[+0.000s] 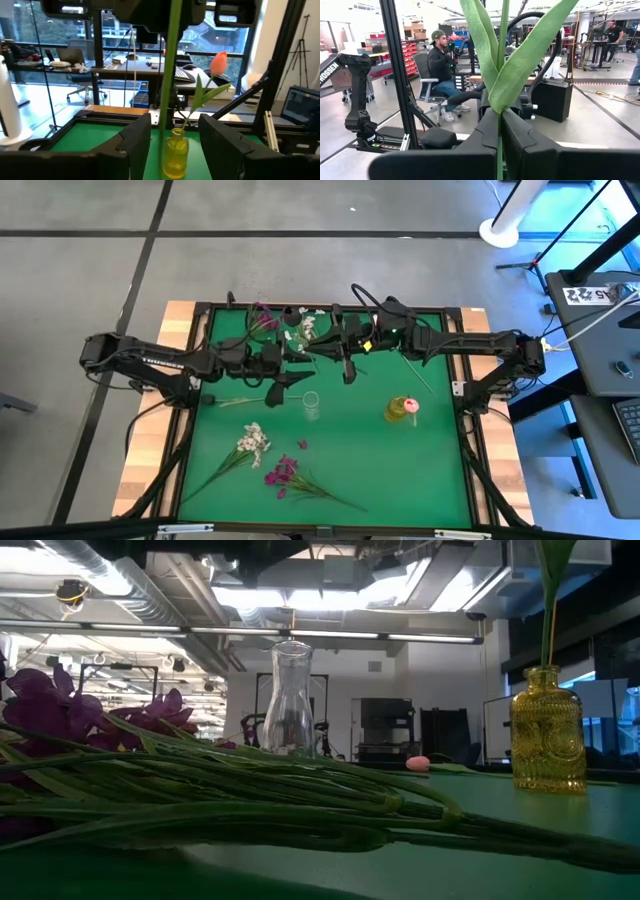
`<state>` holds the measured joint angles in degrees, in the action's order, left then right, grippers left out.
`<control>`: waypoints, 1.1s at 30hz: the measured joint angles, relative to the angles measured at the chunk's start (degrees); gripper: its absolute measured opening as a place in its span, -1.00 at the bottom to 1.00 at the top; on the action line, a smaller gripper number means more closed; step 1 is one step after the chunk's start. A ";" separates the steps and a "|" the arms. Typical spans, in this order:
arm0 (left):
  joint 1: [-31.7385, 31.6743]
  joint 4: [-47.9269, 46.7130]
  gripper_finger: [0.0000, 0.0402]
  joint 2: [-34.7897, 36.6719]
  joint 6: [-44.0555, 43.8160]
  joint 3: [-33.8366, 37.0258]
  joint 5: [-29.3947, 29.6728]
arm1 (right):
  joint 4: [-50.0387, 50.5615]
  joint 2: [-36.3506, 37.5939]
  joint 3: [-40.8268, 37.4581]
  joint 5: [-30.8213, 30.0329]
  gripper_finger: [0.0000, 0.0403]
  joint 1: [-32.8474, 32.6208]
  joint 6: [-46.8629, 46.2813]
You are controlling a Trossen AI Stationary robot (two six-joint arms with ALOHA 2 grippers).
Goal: Sort flowers into vase by color
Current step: Put the bottom black tulip into the transparent vase
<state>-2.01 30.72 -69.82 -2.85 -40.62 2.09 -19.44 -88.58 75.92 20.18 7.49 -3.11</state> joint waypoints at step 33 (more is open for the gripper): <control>0.72 -0.92 -0.99 0.11 -4.11 0.04 5.22 | 6.16 1.61 0.04 -0.04 -0.80 0.07 -4.13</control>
<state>-1.29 29.80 -69.71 -6.96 -40.58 7.31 -13.28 -86.97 75.96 20.14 7.56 -7.25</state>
